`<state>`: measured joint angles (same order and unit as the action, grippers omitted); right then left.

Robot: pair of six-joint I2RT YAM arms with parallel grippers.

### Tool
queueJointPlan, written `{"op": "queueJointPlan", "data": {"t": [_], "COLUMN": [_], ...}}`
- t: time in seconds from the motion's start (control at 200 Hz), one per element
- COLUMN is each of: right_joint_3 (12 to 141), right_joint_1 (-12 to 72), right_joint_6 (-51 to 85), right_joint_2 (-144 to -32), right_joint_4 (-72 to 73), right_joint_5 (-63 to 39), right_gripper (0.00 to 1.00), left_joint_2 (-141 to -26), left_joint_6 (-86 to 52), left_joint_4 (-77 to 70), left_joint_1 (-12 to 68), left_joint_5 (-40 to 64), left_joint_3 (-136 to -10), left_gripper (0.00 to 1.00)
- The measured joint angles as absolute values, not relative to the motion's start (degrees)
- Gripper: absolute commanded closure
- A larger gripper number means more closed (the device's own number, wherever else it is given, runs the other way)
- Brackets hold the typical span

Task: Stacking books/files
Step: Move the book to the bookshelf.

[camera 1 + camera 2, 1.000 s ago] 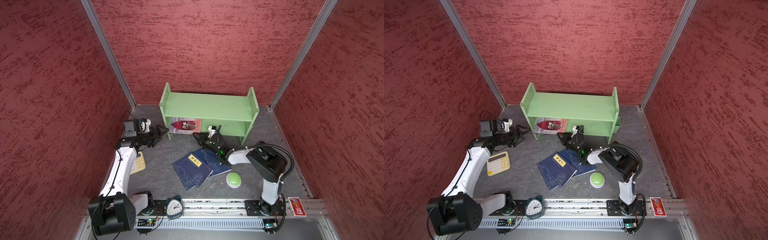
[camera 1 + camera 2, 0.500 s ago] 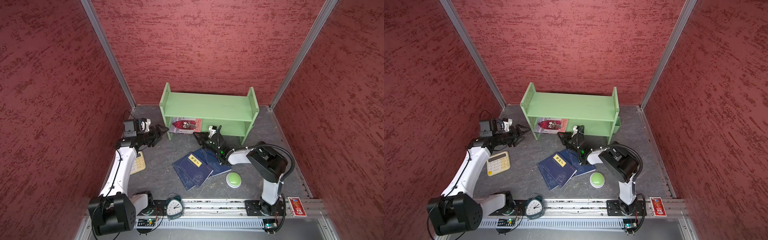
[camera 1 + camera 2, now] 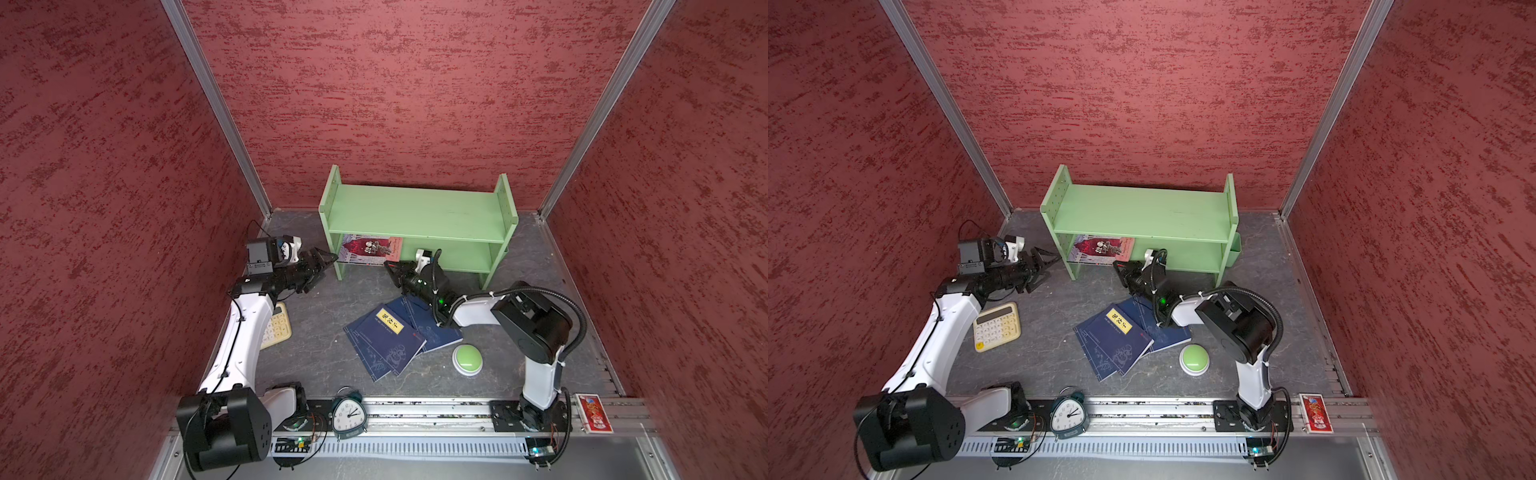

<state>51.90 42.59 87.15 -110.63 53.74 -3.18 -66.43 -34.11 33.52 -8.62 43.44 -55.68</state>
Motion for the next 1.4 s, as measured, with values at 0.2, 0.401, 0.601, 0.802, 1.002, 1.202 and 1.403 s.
{"op": "queueJointPlan", "data": {"t": [0.2, 0.401, 0.601, 0.802, 1.002, 1.202, 1.403], "right_joint_3": [51.9, 51.9, 51.9, 51.9, 51.0, 49.0, 45.4], "right_joint_1": [42.6, 42.6, 42.7, 42.7, 42.7, 42.7, 42.7], "right_joint_6": [87.5, 87.5, 87.0, 86.6, 85.6, 84.5, 82.8], "right_joint_2": [-110.8, -110.8, -110.7, -108.7, -103.3, -99.3, -96.4], "right_joint_4": [53.7, 53.5, 51.7, 47.9, 43.5, 40.1, 35.5], "right_joint_5": [-3.2, -3.2, -3.2, -3.1, -2.9, -3.0, -3.9], "right_gripper": [0.93, 0.63, 0.44, 0.32, 0.31, 0.34, 0.38], "left_joint_2": [-66.4, -66.4, -66.4, -66.5, -66.5, -66.5, -67.7], "left_joint_6": [-34.1, -34.3, -34.3, -33.8, -33.1, -33.7, -33.5], "left_joint_4": [33.4, 33.3, 32.7, 32.5, 32.8, 34.0, 33.8], "left_joint_1": [-8.6, -8.7, -8.7, -8.7, -8.7, -8.7, -8.3], "left_joint_5": [43.5, 43.5, 43.4, 43.0, 42.7, 42.8, 42.8], "left_joint_3": [-55.6, -55.4, -54.7, -53.6, -53.6, -53.2, -50.4], "left_gripper": [0.18, 0.18, 0.18, 0.18, 0.18, 0.18, 0.19]}}
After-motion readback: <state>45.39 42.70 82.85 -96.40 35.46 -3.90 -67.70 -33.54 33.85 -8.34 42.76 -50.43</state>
